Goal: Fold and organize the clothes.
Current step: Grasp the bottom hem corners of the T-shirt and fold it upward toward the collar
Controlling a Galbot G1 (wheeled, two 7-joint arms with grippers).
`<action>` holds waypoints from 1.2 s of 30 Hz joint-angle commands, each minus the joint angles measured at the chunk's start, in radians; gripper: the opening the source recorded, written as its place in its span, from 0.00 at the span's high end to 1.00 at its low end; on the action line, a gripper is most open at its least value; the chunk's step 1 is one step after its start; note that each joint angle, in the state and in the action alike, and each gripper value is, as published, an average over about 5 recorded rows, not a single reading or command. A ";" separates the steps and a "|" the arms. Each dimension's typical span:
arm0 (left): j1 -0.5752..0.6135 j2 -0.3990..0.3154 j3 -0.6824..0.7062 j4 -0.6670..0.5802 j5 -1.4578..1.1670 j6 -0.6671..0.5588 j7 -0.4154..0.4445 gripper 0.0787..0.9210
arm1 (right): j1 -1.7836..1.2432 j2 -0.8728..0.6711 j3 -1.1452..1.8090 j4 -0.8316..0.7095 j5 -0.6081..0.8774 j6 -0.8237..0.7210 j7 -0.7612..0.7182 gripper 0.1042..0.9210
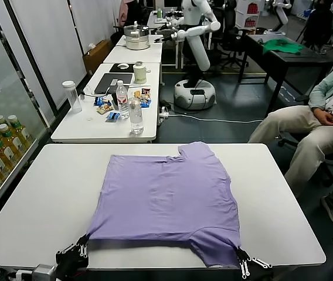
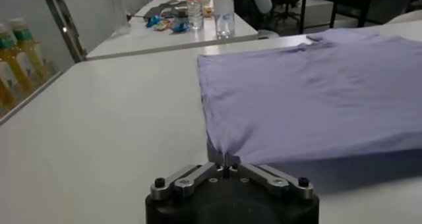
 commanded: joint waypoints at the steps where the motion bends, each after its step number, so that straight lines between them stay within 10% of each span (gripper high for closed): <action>1: -0.021 0.021 -0.060 0.023 -0.043 -0.013 0.011 0.99 | 0.098 -0.006 0.013 0.038 0.018 -0.029 0.010 0.99; 13: -0.369 -0.008 -0.020 0.169 -0.094 0.090 0.138 0.99 | 0.394 0.005 -0.062 -0.153 0.059 -0.098 0.016 0.99; 36: -0.516 -0.028 0.039 0.321 -0.053 0.086 0.217 0.99 | 0.657 0.110 -0.217 -0.382 0.009 -0.100 -0.011 0.99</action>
